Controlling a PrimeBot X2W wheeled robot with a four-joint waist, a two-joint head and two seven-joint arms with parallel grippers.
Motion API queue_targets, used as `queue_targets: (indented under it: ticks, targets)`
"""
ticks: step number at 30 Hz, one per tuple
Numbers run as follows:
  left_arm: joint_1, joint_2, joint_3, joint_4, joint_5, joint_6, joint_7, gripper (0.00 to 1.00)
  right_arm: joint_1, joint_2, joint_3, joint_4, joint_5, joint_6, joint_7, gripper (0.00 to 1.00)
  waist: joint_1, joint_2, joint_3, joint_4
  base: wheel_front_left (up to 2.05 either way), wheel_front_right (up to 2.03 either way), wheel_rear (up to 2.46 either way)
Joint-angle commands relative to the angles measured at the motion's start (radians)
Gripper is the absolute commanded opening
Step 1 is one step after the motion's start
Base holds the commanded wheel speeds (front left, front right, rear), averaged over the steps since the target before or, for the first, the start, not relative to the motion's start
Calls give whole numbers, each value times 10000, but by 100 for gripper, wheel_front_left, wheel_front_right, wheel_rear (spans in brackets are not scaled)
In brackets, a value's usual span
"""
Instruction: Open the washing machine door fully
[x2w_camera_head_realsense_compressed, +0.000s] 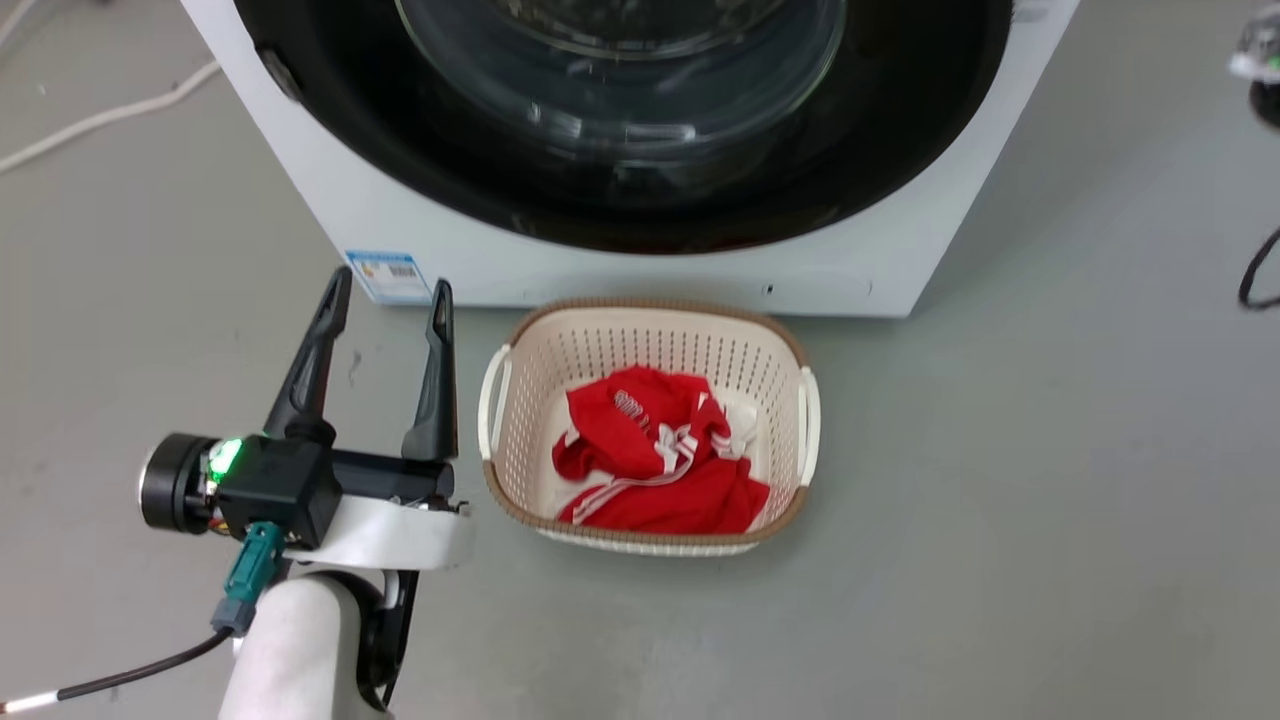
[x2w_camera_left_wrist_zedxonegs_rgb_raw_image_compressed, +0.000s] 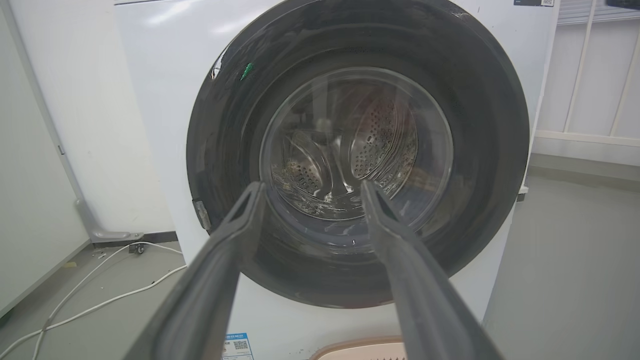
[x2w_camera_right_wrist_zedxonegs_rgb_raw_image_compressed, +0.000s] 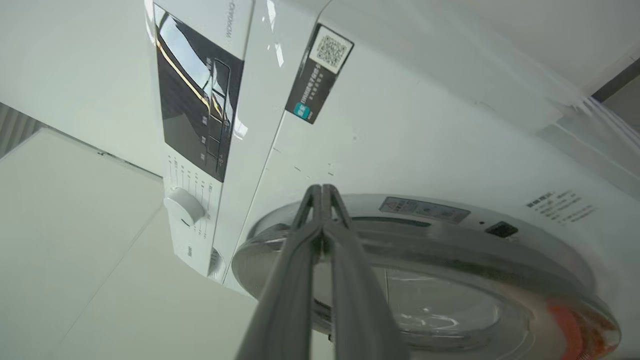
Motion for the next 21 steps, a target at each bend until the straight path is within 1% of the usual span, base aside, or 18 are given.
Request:
queue_targets:
  ticks: [1, 6, 12, 16, 21]
  targets:
    - [-123, -20, 11, -39, 7, -52, -23, 100, -209, -49, 48, 184, -58, 0, 85, 0, -2, 0, 348, 67, 0, 0, 0]
    - [-470, -70, 11, -239, 7, -48, -23, 100, -1846, -43, 655, 1587, -800, 0, 972, 0, -2, 0, 978, 132, 0, 0, 0]
    - [-791, -107, 48, -392, 10, -82, -23, 100, -3237, 212, 1131, 2779, -1444, 0, 1591, 0, -2, 0, 1594, 167, 0, 0, 0]
    - [-966, -126, 94, -440, -18, -112, -23, 100, -3817, 444, 1460, 3314, -1862, 0, 1790, 0, -2, 0, 1880, 193, 0, 0, 0]
    - [-1110, -148, 109, -445, 9, -151, -23, 100, -4223, 676, 1733, 3691, -2286, 0, 1650, 0, -2, 0, 2144, 219, 0, 0, 0]
